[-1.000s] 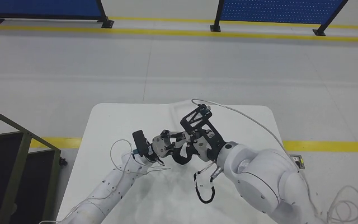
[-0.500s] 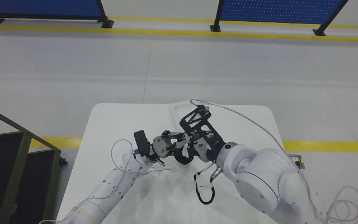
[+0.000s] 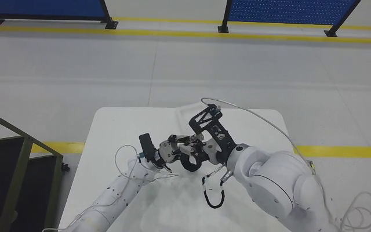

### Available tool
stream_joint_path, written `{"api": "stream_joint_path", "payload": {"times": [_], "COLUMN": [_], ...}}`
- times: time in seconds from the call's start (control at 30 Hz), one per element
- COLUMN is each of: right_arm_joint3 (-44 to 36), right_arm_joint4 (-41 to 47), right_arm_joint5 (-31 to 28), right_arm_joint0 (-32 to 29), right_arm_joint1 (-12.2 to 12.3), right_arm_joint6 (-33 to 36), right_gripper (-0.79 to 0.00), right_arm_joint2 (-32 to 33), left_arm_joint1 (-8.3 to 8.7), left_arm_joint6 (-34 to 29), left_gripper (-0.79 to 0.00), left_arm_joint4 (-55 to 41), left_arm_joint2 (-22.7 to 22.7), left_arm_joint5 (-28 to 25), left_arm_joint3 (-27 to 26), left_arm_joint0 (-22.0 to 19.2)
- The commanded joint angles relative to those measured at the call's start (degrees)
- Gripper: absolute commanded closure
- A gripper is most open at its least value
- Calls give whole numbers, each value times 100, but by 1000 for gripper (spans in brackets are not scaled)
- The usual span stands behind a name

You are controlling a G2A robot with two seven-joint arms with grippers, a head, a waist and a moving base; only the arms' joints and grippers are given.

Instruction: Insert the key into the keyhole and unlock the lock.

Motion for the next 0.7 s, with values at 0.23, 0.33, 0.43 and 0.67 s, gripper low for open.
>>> {"api": "stream_joint_path", "payload": {"times": [0.23, 0.33, 0.43, 0.67], "right_arm_joint3": [92, 77, 25, 9], "right_arm_joint4": [1113, 1120, 999, 613], "right_arm_joint5": [-1854, -2826, -3560, -4084], "right_arm_joint0": [-21, -52, -252, -598], "right_arm_joint1": [86, 160, 221, 310], "right_arm_joint6": [214, 353, 118, -91], "right_gripper": [-785, -785, -785, -785], "right_arm_joint2": [420, 598, 731, 990], "left_arm_joint1": [42, 61, 83, 131], "left_arm_joint6": [-111, -201, -319, -592], "left_gripper": [0, 0, 0, 0], "left_arm_joint4": [-141, -209, -304, -460], "left_arm_joint2": [-65, -100, -145, -254], "left_arm_joint5": [-111, -200, -318, -592], "left_arm_joint3": [14, -2, -42, -151], "left_arm_joint0": [-9, -4, 8, 56]}}
